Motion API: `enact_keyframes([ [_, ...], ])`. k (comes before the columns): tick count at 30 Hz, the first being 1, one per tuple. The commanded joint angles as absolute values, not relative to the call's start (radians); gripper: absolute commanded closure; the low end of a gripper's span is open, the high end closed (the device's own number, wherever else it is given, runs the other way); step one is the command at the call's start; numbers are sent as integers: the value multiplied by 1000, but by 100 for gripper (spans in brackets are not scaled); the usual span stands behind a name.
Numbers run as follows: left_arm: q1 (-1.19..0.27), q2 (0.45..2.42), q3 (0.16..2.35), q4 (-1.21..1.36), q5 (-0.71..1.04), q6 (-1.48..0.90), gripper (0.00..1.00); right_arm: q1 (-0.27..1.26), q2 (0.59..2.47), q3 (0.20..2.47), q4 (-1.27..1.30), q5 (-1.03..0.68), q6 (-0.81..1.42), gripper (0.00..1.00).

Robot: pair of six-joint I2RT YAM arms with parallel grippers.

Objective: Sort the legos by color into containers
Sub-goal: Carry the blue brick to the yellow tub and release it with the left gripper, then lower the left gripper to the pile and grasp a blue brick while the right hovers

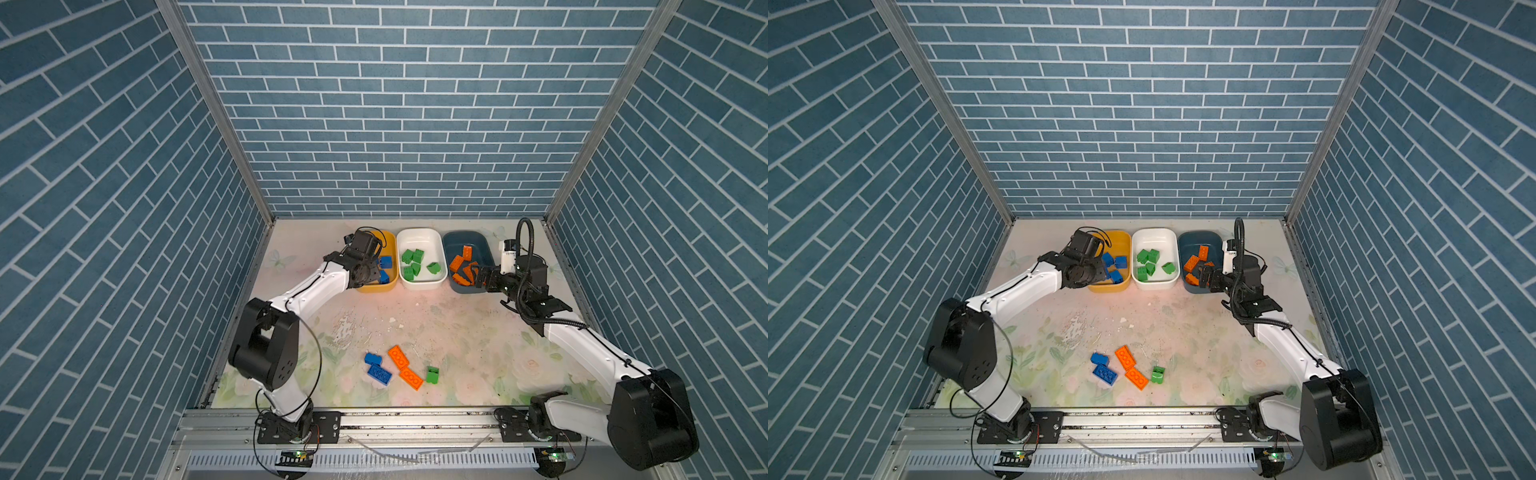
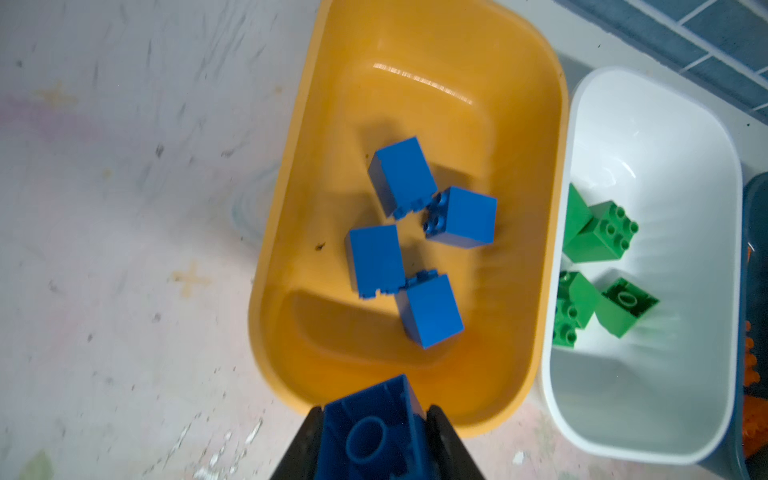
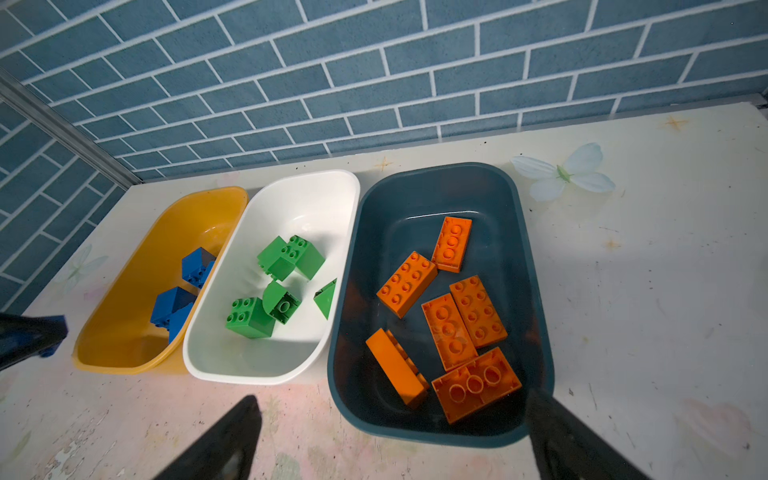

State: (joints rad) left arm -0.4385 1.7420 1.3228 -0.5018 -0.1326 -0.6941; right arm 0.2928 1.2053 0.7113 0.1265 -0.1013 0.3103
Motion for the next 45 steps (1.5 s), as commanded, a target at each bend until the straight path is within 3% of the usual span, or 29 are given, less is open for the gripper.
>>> enact_keyframes([
  [1,-421,1844,1437,-524,-197,-620,72,296,1184,732,58,-70,337,4],
  [6,-400,1999,1625,-565,-225,-581,71,296,1148,708,41,-58,339,4],
  [15,-392,2227,1914,-633,-80,-543,66,297,1111,708,-26,-78,288,4],
  [16,-392,2236,1933,-643,-75,-543,63,296,1109,706,-28,-82,288,4],
  [19,-393,2213,1935,-638,-42,-541,39,296,1108,699,-27,-112,282,4],
  [23,-396,2104,1819,-578,-19,-541,19,296,1118,706,-34,-137,282,4],
  [31,-436,1786,1508,-558,-48,-509,1,296,1153,720,-11,-143,304,7],
  [39,-523,1501,1150,-663,-24,-564,1,296,1213,730,45,-168,315,7],
  [45,-592,1374,922,-736,81,-852,3,296,1266,747,85,-168,331,7],
])
